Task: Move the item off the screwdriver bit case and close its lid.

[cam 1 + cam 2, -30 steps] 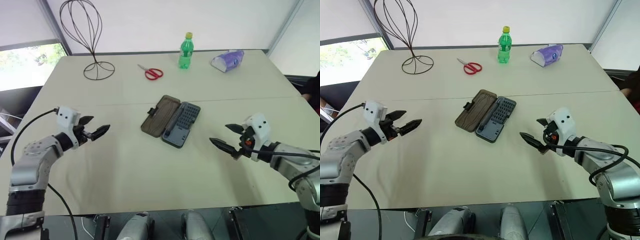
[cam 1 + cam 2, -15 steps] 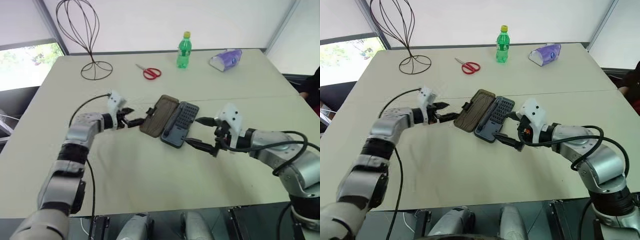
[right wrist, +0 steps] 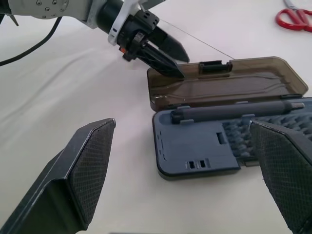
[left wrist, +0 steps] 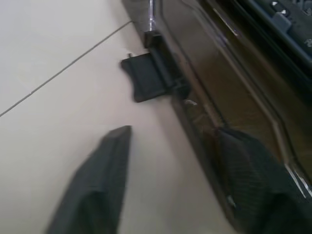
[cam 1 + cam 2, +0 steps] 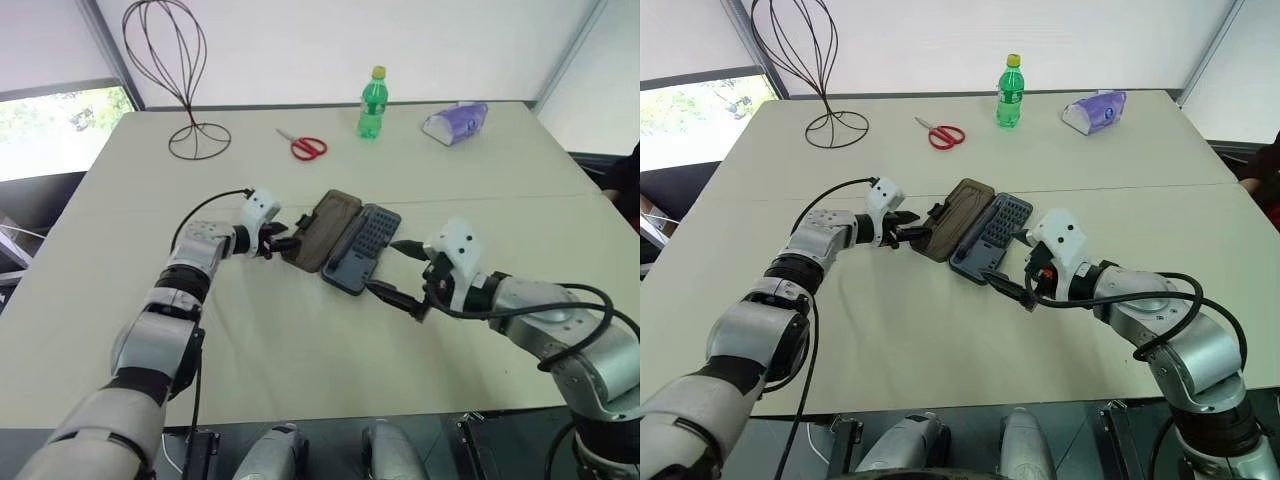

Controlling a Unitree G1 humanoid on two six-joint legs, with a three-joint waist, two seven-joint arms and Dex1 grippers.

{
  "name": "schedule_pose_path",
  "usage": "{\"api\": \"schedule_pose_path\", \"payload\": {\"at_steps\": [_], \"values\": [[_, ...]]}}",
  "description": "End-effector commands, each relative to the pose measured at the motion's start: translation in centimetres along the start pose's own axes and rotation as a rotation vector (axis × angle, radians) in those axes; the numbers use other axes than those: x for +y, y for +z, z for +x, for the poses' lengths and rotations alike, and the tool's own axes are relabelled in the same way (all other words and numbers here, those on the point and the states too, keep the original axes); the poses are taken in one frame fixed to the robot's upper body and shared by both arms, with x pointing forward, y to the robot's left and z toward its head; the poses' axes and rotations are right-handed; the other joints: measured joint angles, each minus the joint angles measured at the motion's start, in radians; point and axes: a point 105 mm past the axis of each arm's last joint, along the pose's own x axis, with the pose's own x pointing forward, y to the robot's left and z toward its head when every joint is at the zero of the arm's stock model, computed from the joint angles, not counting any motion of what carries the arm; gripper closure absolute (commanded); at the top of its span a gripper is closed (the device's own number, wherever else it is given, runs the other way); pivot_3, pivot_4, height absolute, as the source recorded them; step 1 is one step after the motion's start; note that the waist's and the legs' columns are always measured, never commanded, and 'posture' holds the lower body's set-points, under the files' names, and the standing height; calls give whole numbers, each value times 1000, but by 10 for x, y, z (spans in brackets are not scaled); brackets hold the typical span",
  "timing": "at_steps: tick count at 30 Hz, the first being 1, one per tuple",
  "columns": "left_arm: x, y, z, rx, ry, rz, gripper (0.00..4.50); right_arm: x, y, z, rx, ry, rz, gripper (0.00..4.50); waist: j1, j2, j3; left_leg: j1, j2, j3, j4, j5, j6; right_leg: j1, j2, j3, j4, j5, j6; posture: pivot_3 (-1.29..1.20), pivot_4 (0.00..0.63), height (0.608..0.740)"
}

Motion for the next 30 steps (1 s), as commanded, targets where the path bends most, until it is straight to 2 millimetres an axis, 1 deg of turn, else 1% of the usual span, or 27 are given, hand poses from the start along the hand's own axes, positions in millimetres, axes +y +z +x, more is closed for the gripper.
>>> {"api": "schedule_pose_path", "payload": {"at_steps": [1,2,3,8,10,12,14,17,21,24,30], "values": [[-1,-16,1,73,2,-9,3820,1,11,-4,-40,-11,-35,0,0,0,0,0,0,0,0,0,0,0,0,0,0,0,0,0,150,740],[-1,-15,1,73,2,-5,4249,0,11,-4,-40,-14,-35,0,0,0,0,0,0,0,0,0,0,0,0,0,1,0,0,0,150,740],[-1,-15,1,74,1,-1,4455,0,11,-4,-39,-16,-34,0,1,0,0,0,0,0,0,0,0,0,0,0,1,0,0,0,150,740],[-1,-8,1,67,-8,31,4455,-1,9,-6,-33,-26,-30,0,1,0,0,0,0,0,1,0,0,0,0,0,1,0,0,0,150,740],[-2,-2,-1,50,-33,123,4455,-3,10,-10,-24,-26,-39,0,1,0,0,0,0,0,1,0,0,0,0,0,1,0,0,0,150,740],[-8,6,-5,33,-100,297,4455,-3,13,-20,-5,1,-54,0,1,0,0,-1,0,0,1,0,0,-1,0,0,1,0,0,0,150,740],[-16,14,-10,1,-182,403,4455,1,14,-31,27,50,-63,0,1,0,0,-2,0,0,0,0,0,-2,0,0,1,0,0,0,150,740],[-22,24,-15,-12,-268,497,4455,5,12,-44,95,103,-80,0,3,0,0,-3,0,0,-1,0,0,-3,-1,-1,-1,0,0,0,150,740],[-31,39,-18,-39,-349,595,4455,4,3,-59,191,116,-95,0,4,-1,1,-7,0,-2,3,0,0,-3,-1,-2,-2,0,0,0,150,740],[-36,40,-18,-45,-387,643,4455,7,-1,-64,210,122,-84,0,2,-1,1,-9,0,-2,4,0,1,-3,-1,-2,-2,0,0,0,150,740],[-38,29,-15,-24,-387,698,4455,9,-3,-63,204,116,-76,0,1,-1,1,-10,0,-2,5,0,1,-5,-1,-2,-1,0,0,0,150,740]]}}
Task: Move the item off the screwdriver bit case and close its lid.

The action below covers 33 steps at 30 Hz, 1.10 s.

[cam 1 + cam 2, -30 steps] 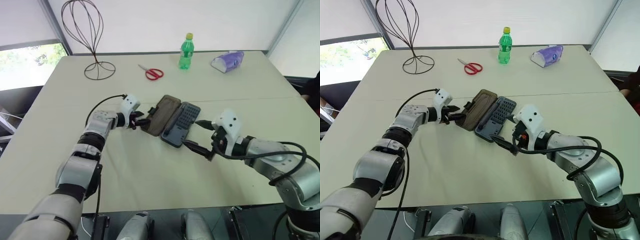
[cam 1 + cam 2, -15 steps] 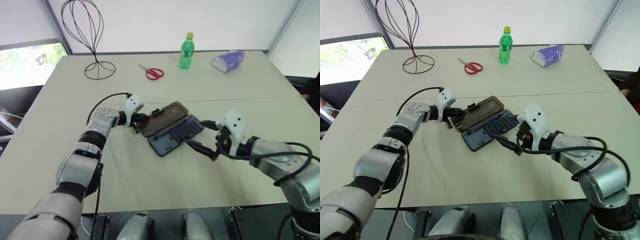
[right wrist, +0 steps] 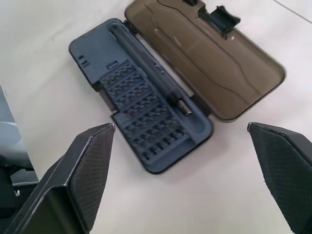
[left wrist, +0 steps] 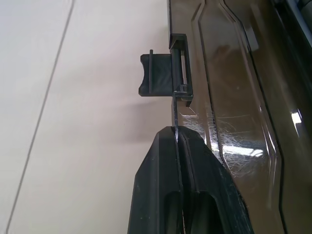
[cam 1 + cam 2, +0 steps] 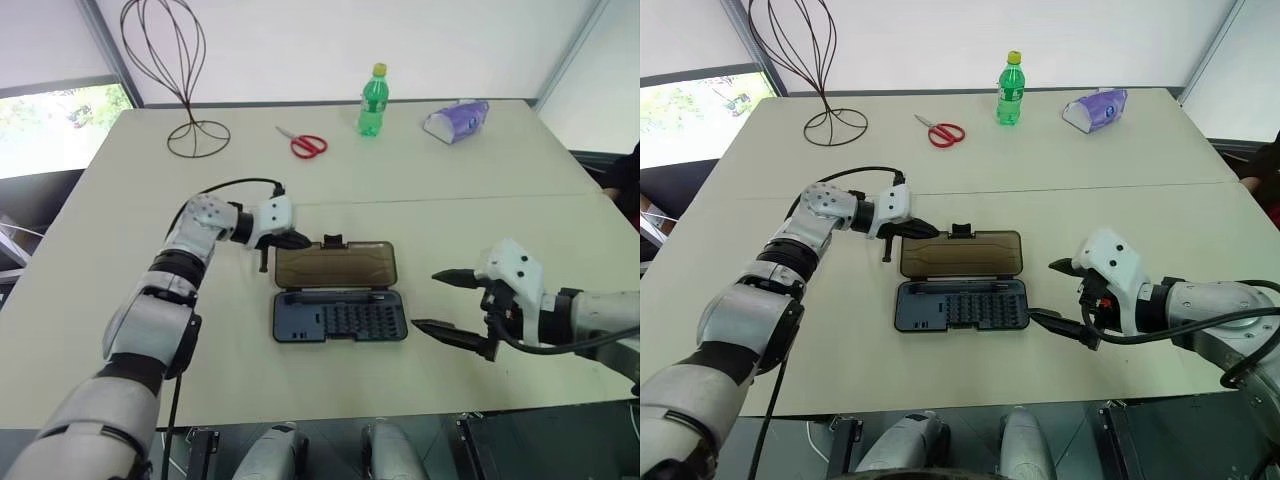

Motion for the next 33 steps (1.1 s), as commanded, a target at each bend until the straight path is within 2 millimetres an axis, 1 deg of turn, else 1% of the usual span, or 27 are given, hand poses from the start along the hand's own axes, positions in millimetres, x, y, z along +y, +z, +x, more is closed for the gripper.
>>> {"api": "schedule_pose_path", "payload": {"at_steps": [1,5,11,12,13,15,17,19,20,21,22,23,24,25,27,28,30,31,33], "values": [[-1,-2,2,24,-3,48,4455,6,8,-1,-30,5,-37,0,0,0,0,0,0,0,0,0,0,0,0,0,0,0,0,0,150,740],[-1,-7,4,52,13,50,4455,5,8,1,-33,3,-38,0,1,0,0,-1,0,0,1,0,0,0,0,0,1,0,0,0,150,740],[-3,-9,6,48,14,31,4455,4,7,4,-34,-2,-37,0,1,0,0,-1,0,0,1,0,0,0,0,0,1,0,0,0,150,740],[-2,-9,6,47,26,41,3905,4,6,5,-30,0,-36,0,1,0,0,-1,0,0,1,0,0,-1,0,0,1,0,0,0,150,740],[1,-6,6,33,48,45,3553,4,5,6,-28,1,-35,0,1,0,0,-1,0,0,1,0,0,-1,0,-1,1,0,0,0,150,740],[7,-1,7,14,88,40,2595,4,4,7,-26,3,-33,0,1,0,0,-1,0,0,2,0,0,-1,0,-1,1,0,0,0,150,740],[16,4,6,-7,141,35,1525,3,4,8,-27,8,-32,0,1,0,0,-1,0,0,2,0,0,-1,0,-1,1,0,0,0,150,740],[28,15,1,-73,214,12,446,4,4,9,-22,21,-25,0,0,0,0,-1,0,0,2,0,0,-1,0,-1,1,0,0,0,150,740],[31,19,-2,-101,234,0,37,4,3,9,-20,25,-22,0,0,0,0,-1,0,0,2,0,0,-1,0,-1,1,0,0,0,150,740],[40,27,-11,-169,265,-80,37,4,3,9,-18,28,-20,0,0,0,0,-2,0,0,2,0,0,-2,0,-1,3,0,0,0,150,740],[49,35,-24,-246,276,-175,37,4,2,8,-18,25,-16,0,0,0,0,-2,0,0,2,0,0,-2,0,-1,3,0,0,0,150,740],[53,42,-37,-312,261,-263,37,3,3,6,-25,24,-7,0,-1,0,0,-4,0,0,2,0,0,-4,0,-1,3,0,0,0,150,740],[50,48,-51,-374,197,-342,37,2,4,4,-44,26,10,0,-5,0,0,-6,0,0,3,0,0,-6,0,-1,5,0,0,0,150,740],[45,53,-60,-407,147,-371,37,1,6,3,-61,27,22,0,-11,0,0,-8,0,0,4,0,0,-9,0,0,9,0,0,0,150,740],[27,62,-76,-437,90,-432,37,-4,11,3,-108,25,44,0,-27,0,0,-8,-1,0,2,0,0,-11,-2,0,14,0,0,0,150,740],[12,63,-80,-428,76,-446,37,-9,13,5,-125,11,42,0,-34,1,-1,-7,0,0,2,0,0,-11,-2,0,14,0,0,0,150,740],[-17,63,-80,-399,66,-472,37,-20,15,10,-142,-31,25,0,-44,4,-2,-5,0,0,0,0,0,-11,-2,2,14,0,0,0,150,740],[-31,61,-78,-380,70,-481,273,-28,16,14,-152,-62,19,0,-45,3,-2,-4,0,0,0,0,0,-10,-2,3,14,0,0,0,150,740],[-57,59,-73,-338,82,-480,922,-45,17,22,-164,-132,-7,0,-44,3,-1,-4,0,0,1,0,0,-9,-1,3,14,0,0,0,150,740]]}}
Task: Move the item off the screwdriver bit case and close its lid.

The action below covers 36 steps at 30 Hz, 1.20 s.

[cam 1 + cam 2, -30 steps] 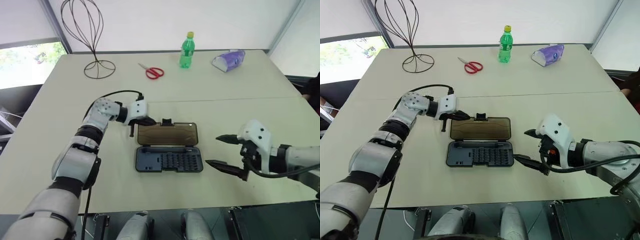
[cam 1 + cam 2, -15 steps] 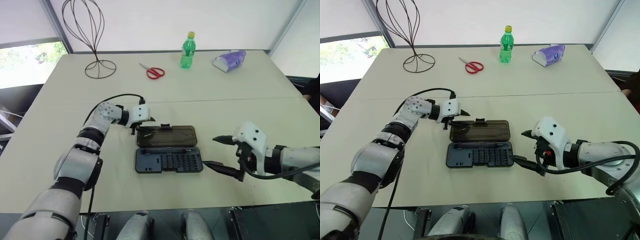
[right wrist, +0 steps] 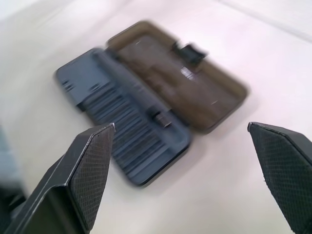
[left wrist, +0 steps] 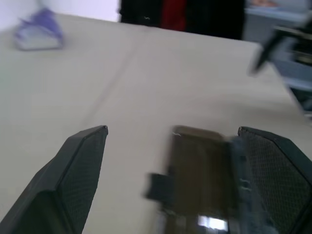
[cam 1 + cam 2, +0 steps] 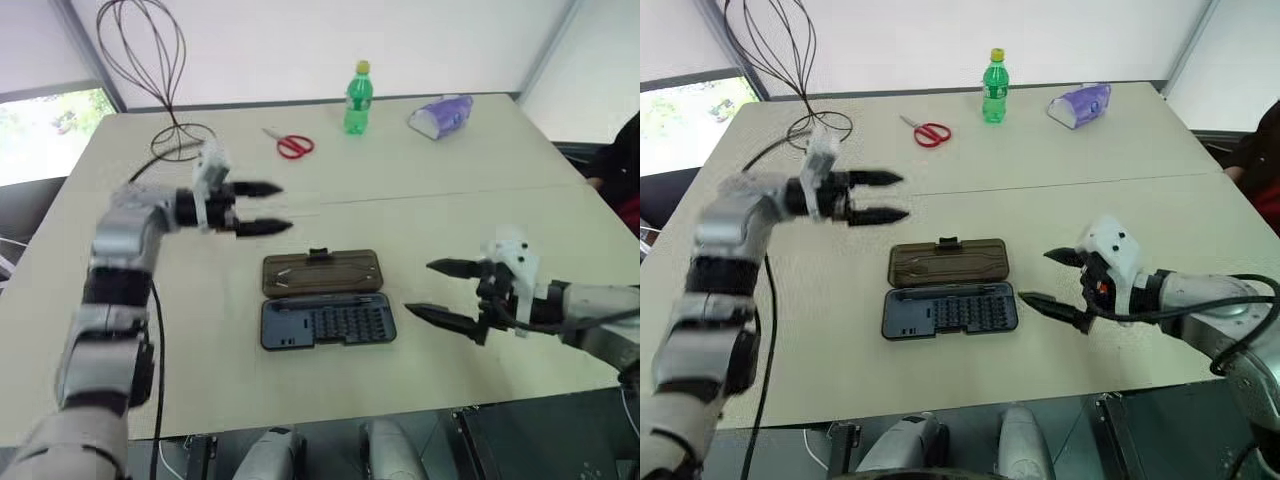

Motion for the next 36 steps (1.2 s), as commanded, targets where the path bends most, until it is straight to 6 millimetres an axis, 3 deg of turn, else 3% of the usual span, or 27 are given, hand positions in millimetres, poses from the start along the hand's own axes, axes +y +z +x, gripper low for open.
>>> {"api": "schedule_pose_path", "payload": {"at_steps": [1,7,8,13,18,22,28,35,36], "values": [[-31,2,3,19,20,62,1409,-24,5,11,-36,-106,-72,0,4,-2,1,0,0,0,1,0,0,0,0,0,0,0,0,0,150,740],[-68,-47,7,133,61,93,4399,-63,11,44,-47,-184,-146,0,25,-1,1,3,0,3,0,0,0,3,0,1,-3,0,0,0,150,740],[-70,-55,7,157,68,106,4489,-66,11,50,-45,-182,-155,0,26,0,1,3,0,2,0,0,0,3,0,1,-3,0,0,0,150,740],[-72,-85,10,256,75,158,4489,-73,6,76,-10,-160,-146,0,26,0,1,3,0,2,-1,0,0,3,0,0,-4,0,0,0,150,740],[-67,-121,11,417,60,287,4489,-64,-2,99,46,-81,-160,0,27,1,1,6,0,2,-1,0,-1,5,0,0,-6,0,0,0,150,740],[-64,-125,10,423,66,292,4489,-61,-7,105,103,-22,-178,0,26,1,1,15,0,2,-5,0,0,15,0,0,-11,0,0,0,150,740],[-65,-124,12,397,88,271,4489,-62,-6,123,162,53,-216,0,21,2,0,15,1,2,-5,0,0,15,1,0,-11,0,0,0,150,740],[-72,-126,17,371,115,245,4489,-61,-26,147,270,129,-236,0,22,3,0,15,1,1,-6,0,0,15,1,0,-11,0,0,0,150,740],[-74,-127,17,369,119,239,4499,-60,-29,150,287,143,-235,246,20,3,-1,15,1,1,-6,0,0,15,2,0,-11,0,0,0,150,740]]}}
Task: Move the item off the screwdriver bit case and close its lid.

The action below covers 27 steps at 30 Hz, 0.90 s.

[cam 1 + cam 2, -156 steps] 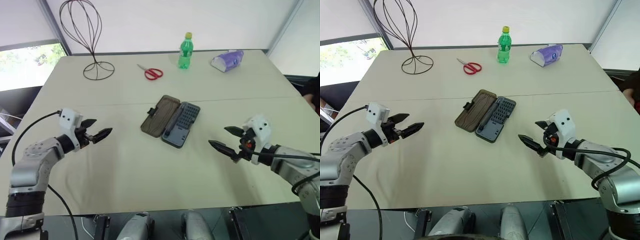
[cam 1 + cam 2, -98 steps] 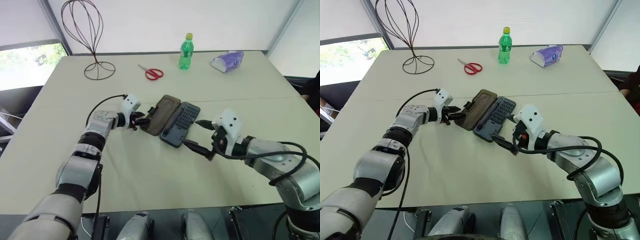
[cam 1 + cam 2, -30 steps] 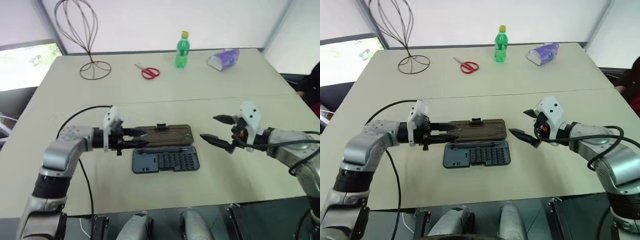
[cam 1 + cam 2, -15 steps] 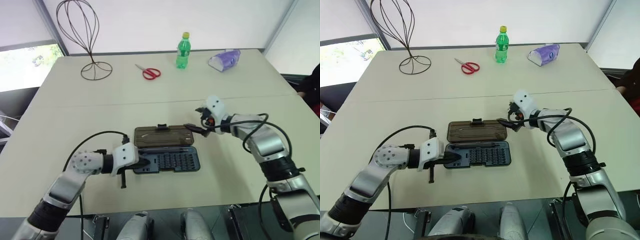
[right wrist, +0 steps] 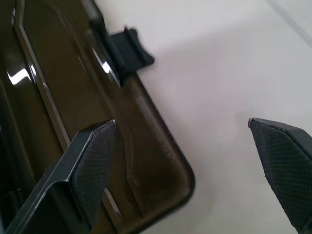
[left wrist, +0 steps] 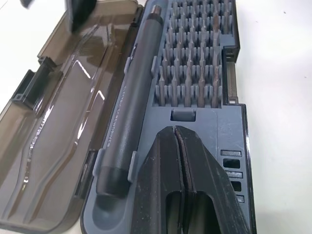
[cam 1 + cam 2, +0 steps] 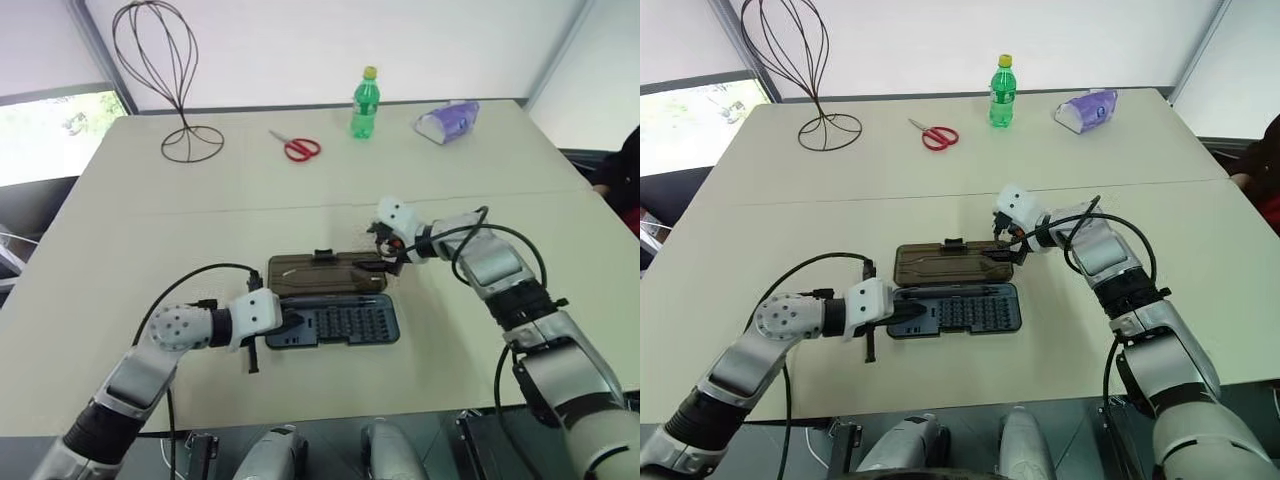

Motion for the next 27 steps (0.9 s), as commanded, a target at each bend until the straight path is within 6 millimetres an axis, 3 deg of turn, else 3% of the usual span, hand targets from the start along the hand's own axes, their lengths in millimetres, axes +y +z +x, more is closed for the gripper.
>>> {"api": "schedule_pose_path", "payload": {"at_steps": [1,4,5,9,12,17,21,23,25,27], "values": [[-15,-26,2,92,-13,-93,4500,0,2,11,38,49,-30,533,-2,1,-1,0,0,0,0,0,0,0,0,0,0,0,0,0,150,740],[-18,-26,2,91,4,-105,4500,6,-8,20,79,117,2,1734,-4,4,-5,3,0,0,-1,0,0,2,1,0,0,0,0,0,150,740],[-18,-26,2,92,11,-108,4500,8,-10,23,90,139,13,2392,-1,4,-6,4,0,0,-1,0,0,3,1,0,0,0,0,0,150,740],[-18,-28,2,94,36,-125,4500,15,-20,32,141,206,2,4298,-1,6,-10,8,0,1,-4,0,0,6,1,1,0,0,0,0,150,740],[-19,-29,1,95,53,-146,4500,23,-30,36,187,261,-44,4441,-1,8,-18,23,2,-1,-13,0,0,18,2,1,-5,0,-1,0,150,740],[-22,-37,-2,115,65,-175,4500,22,-35,38,183,236,-161,4441,-2,10,-26,31,2,0,-19,-1,0,22,2,2,-6,0,-1,0,150,740],[-21,-42,-2,117,83,-210,4500,1,-12,31,87,89,-315,4441,-3,11,-31,35,2,1,-24,0,-1,23,2,4,-8,-1,-1,0,150,740],[-20,-43,-1,101,94,-256,4500,-12,16,13,-9,-40,-469,4441,1,11,-30,35,2,1,-24,0,-2,23,2,4,-8,-1,-1,0,150,740],[-19,-43,0,84,97,-298,4500,-9,38,-9,-76,-129,-601,4441,8,14,-28,33,1,1,-24,1,-2,20,2,4,-8,-1,-1,0,150,740],[-18,-43,1,80,93,-305,4500,2,45,-21,-105,-157,-627,4441,18,16,-27,31,1,1,-24,1,-2,20,2,4,-7,-1,-1,0,150,740]]}}
